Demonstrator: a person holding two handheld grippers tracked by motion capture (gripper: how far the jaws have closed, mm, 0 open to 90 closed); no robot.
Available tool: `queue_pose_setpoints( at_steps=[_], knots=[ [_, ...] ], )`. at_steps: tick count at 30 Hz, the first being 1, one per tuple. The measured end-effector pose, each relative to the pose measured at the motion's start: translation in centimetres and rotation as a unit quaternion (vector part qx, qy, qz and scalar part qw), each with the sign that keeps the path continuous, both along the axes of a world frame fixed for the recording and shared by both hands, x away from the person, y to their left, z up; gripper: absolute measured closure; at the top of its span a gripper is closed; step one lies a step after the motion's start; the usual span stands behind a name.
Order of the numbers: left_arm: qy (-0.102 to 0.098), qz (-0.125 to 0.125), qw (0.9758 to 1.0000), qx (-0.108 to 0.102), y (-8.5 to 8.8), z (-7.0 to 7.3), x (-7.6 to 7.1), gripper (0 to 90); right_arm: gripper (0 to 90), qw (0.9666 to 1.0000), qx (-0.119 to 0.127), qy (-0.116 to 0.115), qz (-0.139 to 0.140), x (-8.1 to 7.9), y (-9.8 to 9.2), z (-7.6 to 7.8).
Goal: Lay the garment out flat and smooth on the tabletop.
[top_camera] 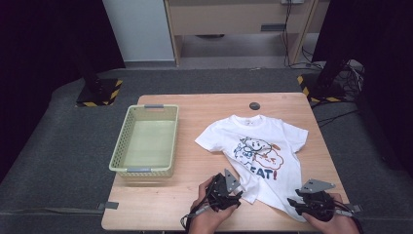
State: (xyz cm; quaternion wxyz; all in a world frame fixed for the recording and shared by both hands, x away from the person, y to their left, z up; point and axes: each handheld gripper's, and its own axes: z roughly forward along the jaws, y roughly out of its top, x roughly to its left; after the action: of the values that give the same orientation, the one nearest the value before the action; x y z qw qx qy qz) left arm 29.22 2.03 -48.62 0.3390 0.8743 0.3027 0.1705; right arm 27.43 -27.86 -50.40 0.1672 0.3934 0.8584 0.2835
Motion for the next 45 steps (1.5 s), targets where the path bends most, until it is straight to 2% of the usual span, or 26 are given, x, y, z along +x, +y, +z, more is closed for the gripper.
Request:
queue_pose_setpoints(
  at_steps=[2, 5, 9, 12, 16, 21, 26, 29, 30, 32, 34, 35, 36, 38, 40, 43, 45],
  knots=[
    [-0.002, -0.009, 1.0000, -0.001, -0.4, 0.0, -0.2, 39.2, 61.9, 1.0000, 0.006, -0.001, 0.001, -0.1, 0.0, 0.1],
    [-0.009, -0.020, 0.9997, 0.010, -1.2, -0.6, -0.5, 42.3, 62.4, 1.0000, 0.005, 0.001, 0.007, -0.3, 0.2, 0.1],
    [-0.009, -0.030, 0.9992, 0.025, -2.1, -1.5, -0.4, 44.0, 56.0, 0.9998, 0.002, 0.006, 0.018, -0.7, 0.5, -0.2],
    [-0.011, -0.041, 0.9986, 0.030, -2.6, -1.9, -0.2, 44.9, 51.6, 0.9996, 0.011, 0.009, 0.026, -1.2, 0.5, -0.3],
    [-0.013, -0.051, 0.9979, 0.037, -3.0, -2.4, 0.5, 45.9, 51.5, 0.9992, 0.005, 0.011, 0.037, -1.7, 0.8, -0.8],
    [-0.006, -0.053, 0.9977, 0.042, -3.1, -3.0, 1.4, 58.6, 53.1, 0.9985, 0.013, 0.009, 0.052, -2.4, 1.4, -0.8],
    [0.021, -0.045, 0.9986, 0.019, -2.5, -3.2, 2.5, 75.8, 57.8, 0.9981, -0.009, 0.024, 0.056, -2.3, 1.9, -1.5],
    [0.045, -0.029, 0.9986, -0.003, -1.2, -2.9, 3.3, 78.5, 60.9, 0.9982, 0.000, 0.032, 0.051, -2.1, 1.8, -1.5],
    [0.046, -0.027, 0.9986, -0.004, -1.1, -2.9, 3.3, 78.5, 64.3, 0.9980, 0.004, 0.037, 0.051, -2.1, 1.8, -1.5],
    [0.063, -0.005, 0.9979, -0.015, 0.3, -3.0, 4.0, 77.9, 71.1, 0.9975, 0.011, 0.043, 0.056, -2.1, 1.7, -1.5],
    [0.086, 0.012, 0.9958, -0.030, 1.5, -3.5, 4.7, 76.3, 76.3, 0.9973, 0.008, 0.042, 0.059, -2.0, 1.8, -1.4],
    [0.094, 0.016, 0.9944, -0.045, 1.8, -3.6, 4.9, 74.4, 78.8, 0.9972, 0.007, 0.041, 0.062, -2.0, 1.8, -1.4],
    [0.095, 0.024, 0.9942, -0.045, 1.9, -3.7, 5.0, 72.3, 80.8, 0.9971, 0.005, 0.040, 0.065, -2.0, 1.9, -1.4],
    [0.077, 0.034, 0.9962, -0.026, 1.8, -3.7, 5.0, 56.3, 82.0, 0.9970, -0.001, 0.037, 0.068, -2.0, 2.1, -1.4],
    [0.053, 0.039, 0.9977, -0.012, 1.6, -3.7, 4.9, 45.4, 81.9, 0.9969, -0.004, 0.036, 0.070, -2.0, 2.1, -1.4],
    [0.024, 0.036, 0.9990, 0.011, 1.3, -3.4, 4.4, 38.4, 81.5, 0.9969, -0.002, 0.034, 0.071, -2.0, 2.0, -1.4],
    [0.005, 0.030, 0.9994, 0.019, 0.9, -2.8, 3.8, 37.8, 80.9, 0.9969, -0.004, 0.033, 0.072, -2.0, 2.0, -1.4]
  ],
)
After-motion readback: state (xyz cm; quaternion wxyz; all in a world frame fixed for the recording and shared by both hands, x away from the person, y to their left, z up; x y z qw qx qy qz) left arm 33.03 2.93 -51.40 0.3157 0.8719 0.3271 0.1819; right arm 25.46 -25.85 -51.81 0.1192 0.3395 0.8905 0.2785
